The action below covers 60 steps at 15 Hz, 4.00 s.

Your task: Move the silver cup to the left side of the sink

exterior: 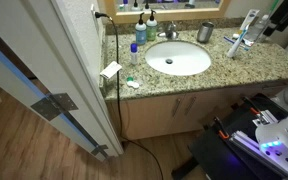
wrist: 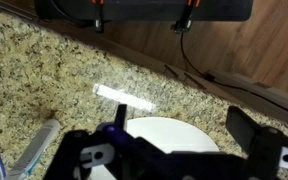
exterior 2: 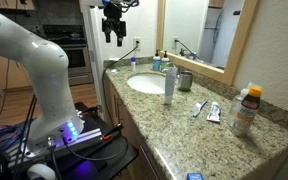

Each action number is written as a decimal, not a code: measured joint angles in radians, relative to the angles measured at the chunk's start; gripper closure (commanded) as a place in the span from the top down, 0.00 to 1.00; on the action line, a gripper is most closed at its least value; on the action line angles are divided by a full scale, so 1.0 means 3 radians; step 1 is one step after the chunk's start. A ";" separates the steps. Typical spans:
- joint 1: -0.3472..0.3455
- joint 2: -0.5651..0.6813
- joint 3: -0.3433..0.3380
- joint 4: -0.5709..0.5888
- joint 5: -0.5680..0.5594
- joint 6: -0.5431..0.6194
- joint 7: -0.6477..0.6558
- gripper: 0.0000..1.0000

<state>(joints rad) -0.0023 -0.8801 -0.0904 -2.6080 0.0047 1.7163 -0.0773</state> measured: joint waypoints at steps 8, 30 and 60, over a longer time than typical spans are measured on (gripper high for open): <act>0.0000 0.0000 0.0000 0.0000 0.0001 0.0000 0.0000 1.00; -0.0517 0.1933 -0.0341 0.1077 -0.0241 0.1937 0.0572 1.00; -0.0624 0.3806 -0.0409 0.1944 0.0388 0.2618 0.1093 1.00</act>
<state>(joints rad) -0.1897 0.2617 -0.2132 -2.0249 0.1212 2.5018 0.2507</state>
